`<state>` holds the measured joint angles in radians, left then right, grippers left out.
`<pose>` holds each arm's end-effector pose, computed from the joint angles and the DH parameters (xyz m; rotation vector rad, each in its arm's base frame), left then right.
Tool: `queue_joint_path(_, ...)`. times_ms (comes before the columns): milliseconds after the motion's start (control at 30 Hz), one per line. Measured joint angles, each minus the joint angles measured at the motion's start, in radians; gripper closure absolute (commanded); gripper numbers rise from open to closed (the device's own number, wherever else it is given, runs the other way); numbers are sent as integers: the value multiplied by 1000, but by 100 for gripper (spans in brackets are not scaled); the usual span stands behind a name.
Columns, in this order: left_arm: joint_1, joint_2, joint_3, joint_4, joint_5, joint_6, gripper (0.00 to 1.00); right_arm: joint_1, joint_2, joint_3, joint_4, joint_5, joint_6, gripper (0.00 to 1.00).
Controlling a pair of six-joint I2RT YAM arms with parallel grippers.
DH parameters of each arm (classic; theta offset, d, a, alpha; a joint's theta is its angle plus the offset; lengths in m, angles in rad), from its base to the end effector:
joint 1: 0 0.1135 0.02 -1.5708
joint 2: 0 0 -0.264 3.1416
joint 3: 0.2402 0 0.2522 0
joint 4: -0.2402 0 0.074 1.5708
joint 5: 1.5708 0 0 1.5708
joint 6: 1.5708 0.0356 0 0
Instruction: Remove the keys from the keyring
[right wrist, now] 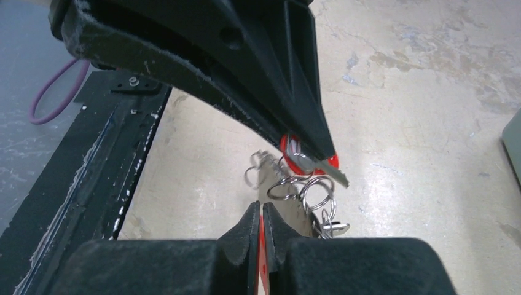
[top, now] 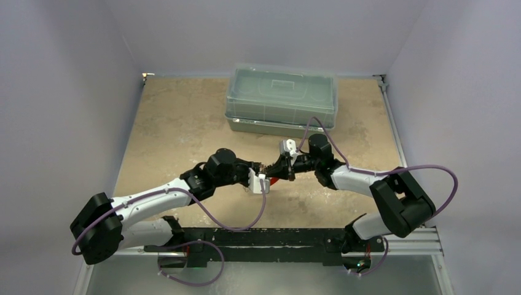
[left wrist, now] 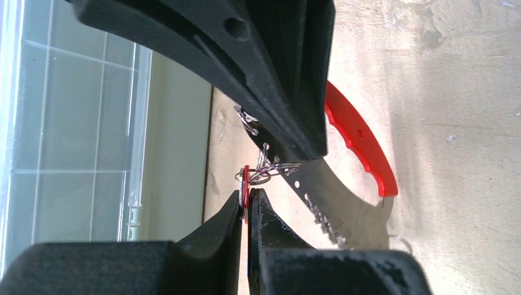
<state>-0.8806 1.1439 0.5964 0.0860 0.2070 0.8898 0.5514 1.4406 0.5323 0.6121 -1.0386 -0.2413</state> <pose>0.1526 -0.1963 0.2291 1.6487 1.1804 -0.2044 0.2154 0.1685 0.1922 -1.3403 1.3103 1.1722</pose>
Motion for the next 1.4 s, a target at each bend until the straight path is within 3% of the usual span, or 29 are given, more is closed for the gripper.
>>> queue_joint_path(200, 6, 0, 2, 0, 12, 4, 100, 0, 0, 0, -28, -3, -5, 100)
queue_joint_path(333, 6, 0, 2, 0, 23, 4, 100, 0, 0, 0, -28, -3, 3, 77)
queue_joint_path(767, 9, 2, 3, -6, 22, -1, 100, 0, 0, 0, 34, 36, 51, 66)
queue_joint_path(967, 10, 5, 8, -7, 14, -15, 100, 4, 0, 0, 49, 61, 59, 70)
queue_joint_path(1233, 10, 7, 18, -14, 9, -34, 100, 4, 0, 0, 65, 82, 61, 100)
queue_joint_path(1400, 10, 7, 19, -30, 5, -38, 100, 4, 5, 0, 66, 80, 64, 100)
